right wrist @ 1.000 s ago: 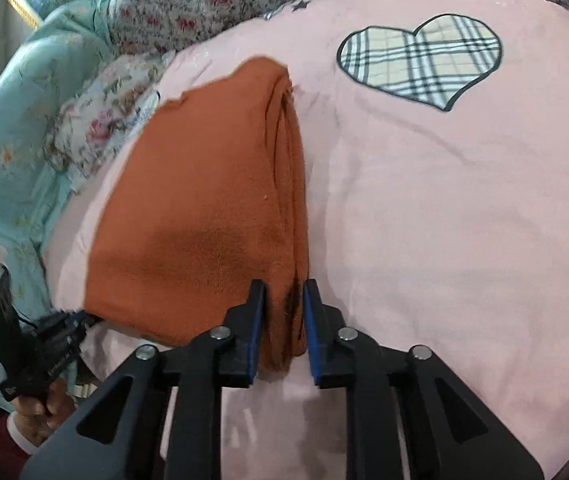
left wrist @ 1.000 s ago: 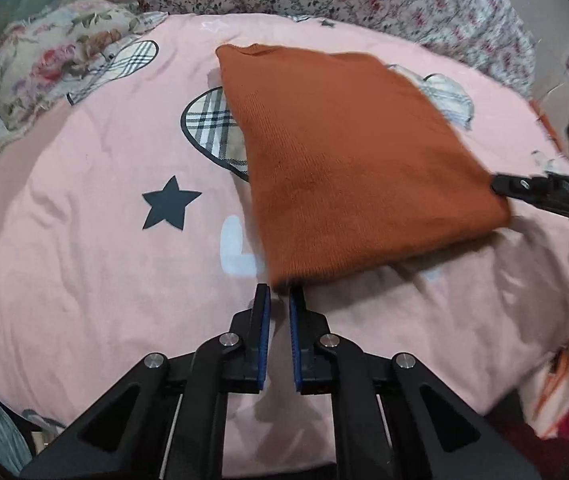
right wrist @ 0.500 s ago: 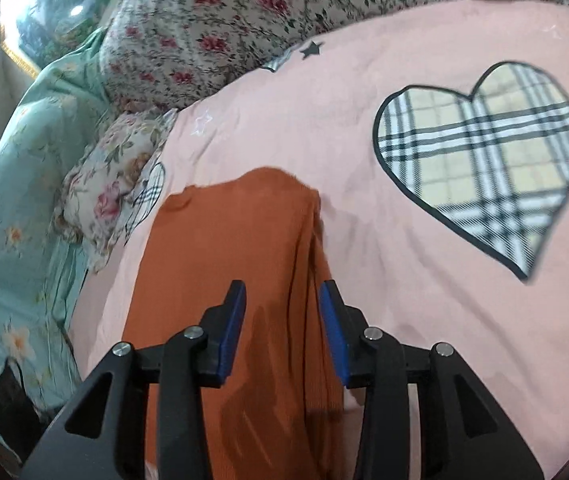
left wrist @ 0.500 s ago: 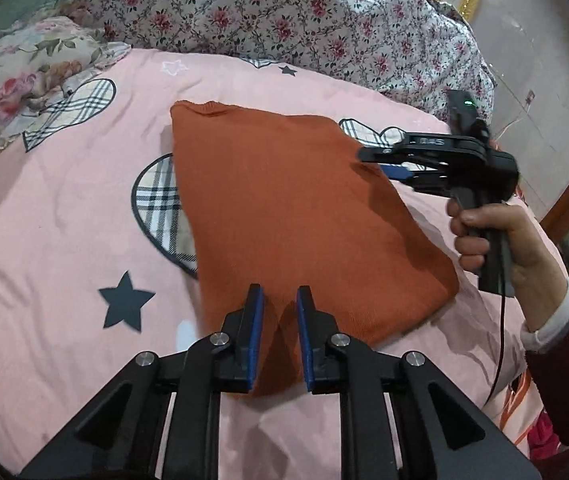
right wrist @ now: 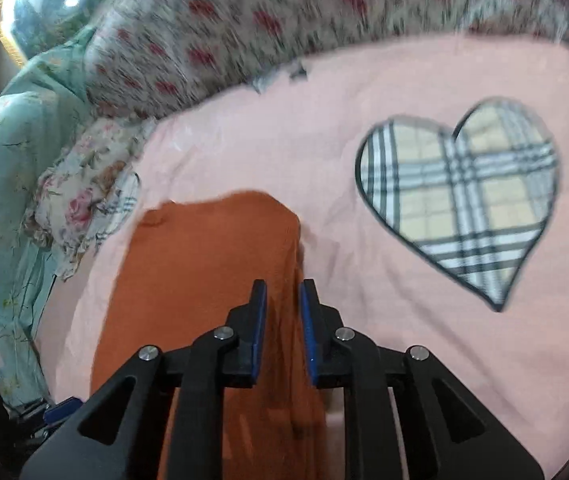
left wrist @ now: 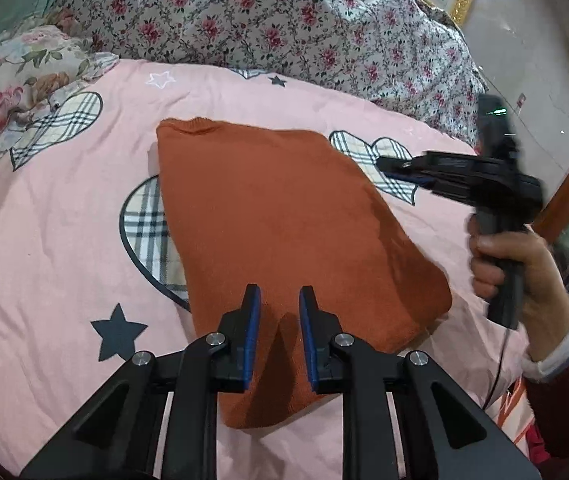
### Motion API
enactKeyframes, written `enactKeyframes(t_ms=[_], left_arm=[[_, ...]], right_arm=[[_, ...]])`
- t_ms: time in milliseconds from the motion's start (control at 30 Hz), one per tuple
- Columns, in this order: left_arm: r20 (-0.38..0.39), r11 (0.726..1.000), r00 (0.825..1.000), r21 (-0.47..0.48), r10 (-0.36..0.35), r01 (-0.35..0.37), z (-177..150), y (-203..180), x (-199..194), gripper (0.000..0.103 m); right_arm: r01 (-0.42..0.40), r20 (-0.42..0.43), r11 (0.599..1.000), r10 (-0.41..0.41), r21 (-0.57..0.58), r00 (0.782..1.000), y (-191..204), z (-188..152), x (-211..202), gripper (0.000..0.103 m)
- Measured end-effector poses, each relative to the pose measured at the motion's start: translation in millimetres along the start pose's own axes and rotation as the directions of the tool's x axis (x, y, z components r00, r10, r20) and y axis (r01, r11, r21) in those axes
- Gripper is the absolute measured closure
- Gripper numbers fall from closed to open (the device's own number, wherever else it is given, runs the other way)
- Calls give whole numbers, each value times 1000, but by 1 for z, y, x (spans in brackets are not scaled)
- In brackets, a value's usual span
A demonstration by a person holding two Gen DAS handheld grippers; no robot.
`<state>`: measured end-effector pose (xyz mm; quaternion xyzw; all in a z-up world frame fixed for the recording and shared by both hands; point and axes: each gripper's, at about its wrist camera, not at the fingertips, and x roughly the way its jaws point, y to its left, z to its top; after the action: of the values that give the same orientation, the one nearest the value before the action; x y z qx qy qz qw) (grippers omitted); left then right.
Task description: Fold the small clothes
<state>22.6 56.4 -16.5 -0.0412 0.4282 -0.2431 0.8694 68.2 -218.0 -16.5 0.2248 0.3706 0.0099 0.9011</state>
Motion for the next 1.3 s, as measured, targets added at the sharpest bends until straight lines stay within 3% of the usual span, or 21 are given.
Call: enactKeyframes(t_ms=[100,233,400,533,733,833,967,1300], left_arm=[[-22,1000,1000,-5,14,-14,-8,4,11,84],[-39,999,999,4,33,-32,-20,9,29,83],[-23,994,995,50,96,-95,-24,-1,34,83],[-25,998,998,0,60,-60,-23,5,26,83],[-10,1000,1000,-17,16,-17,-31,3,-1,85],[-40,999,998,9,45,-44,-41,-1,4,85],[-76,998,995,14,67,-66,-49,2,16,84],[-81,996,993,6,86,-85,-54,7,15,84]], right_arm=[[-55,-54,996,51,-70,997,19,-19,-4,85],[41,-161,993,-59,-112,985,10,-41,33,88],[42,-138,993,-57,-112,989,0,-42,43,89],[44,-137,994,-58,-101,989,5,-42,40,89],[21,-107,993,-34,-115,994,17,-61,-3,85],[-12,-134,992,-6,-128,991,21,-90,-23,85],[67,-177,982,-98,-174,979,9,-124,-16,89],[84,-154,984,-108,-154,982,7,-127,-24,90]])
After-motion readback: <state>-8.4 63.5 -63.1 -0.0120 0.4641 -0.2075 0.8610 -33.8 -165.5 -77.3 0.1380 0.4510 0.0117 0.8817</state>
